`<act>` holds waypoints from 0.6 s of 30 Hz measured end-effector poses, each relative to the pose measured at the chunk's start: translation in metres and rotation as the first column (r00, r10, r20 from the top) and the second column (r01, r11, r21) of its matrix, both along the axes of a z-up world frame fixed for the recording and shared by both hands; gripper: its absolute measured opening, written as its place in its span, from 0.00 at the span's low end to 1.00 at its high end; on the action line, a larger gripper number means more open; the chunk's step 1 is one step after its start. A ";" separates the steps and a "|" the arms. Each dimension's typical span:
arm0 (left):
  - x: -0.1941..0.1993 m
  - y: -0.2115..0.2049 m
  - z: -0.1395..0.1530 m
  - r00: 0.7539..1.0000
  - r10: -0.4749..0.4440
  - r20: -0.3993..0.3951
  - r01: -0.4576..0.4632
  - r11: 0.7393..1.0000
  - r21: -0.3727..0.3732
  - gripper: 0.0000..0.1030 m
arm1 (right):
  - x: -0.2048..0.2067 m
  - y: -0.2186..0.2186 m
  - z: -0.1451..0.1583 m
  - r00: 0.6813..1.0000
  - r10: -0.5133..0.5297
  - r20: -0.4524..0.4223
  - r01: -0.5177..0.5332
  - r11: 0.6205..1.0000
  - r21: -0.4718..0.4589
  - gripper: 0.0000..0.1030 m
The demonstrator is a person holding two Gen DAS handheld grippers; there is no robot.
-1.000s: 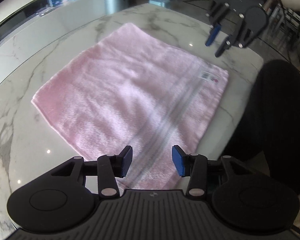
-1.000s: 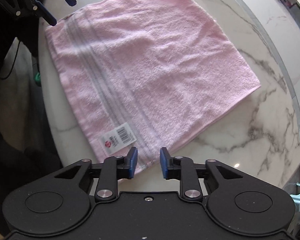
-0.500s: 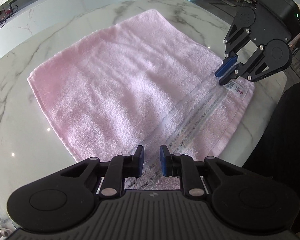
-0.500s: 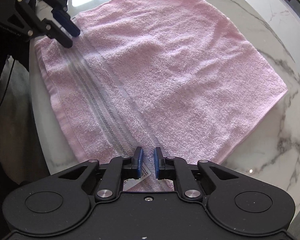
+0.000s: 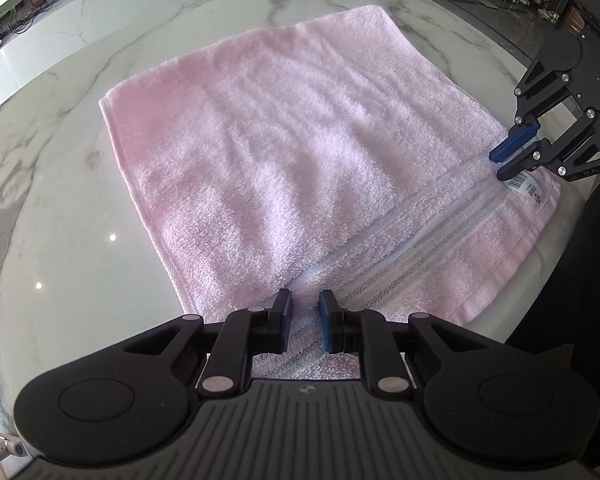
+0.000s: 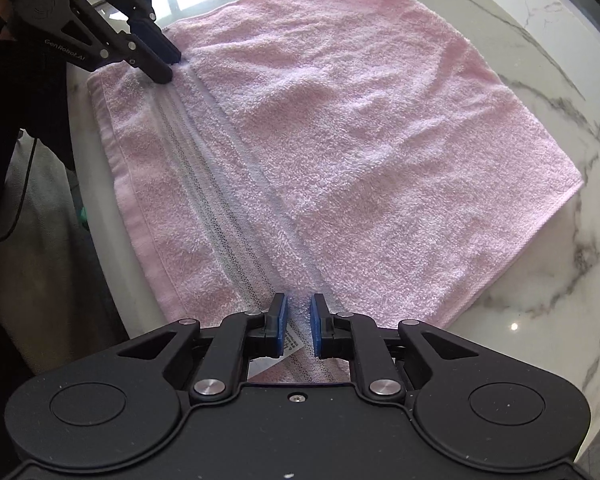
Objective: Fold towel
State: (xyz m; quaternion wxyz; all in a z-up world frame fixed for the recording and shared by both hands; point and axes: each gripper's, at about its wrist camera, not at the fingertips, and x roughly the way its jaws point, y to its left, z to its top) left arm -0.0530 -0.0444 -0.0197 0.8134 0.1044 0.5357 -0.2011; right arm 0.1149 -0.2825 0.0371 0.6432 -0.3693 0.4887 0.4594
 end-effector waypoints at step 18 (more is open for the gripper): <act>-0.070 -0.047 0.023 0.910 -0.409 0.072 0.380 0.890 0.254 0.44 | -0.083 0.012 0.022 0.976 0.207 0.070 -0.208 0.978 0.005 0.55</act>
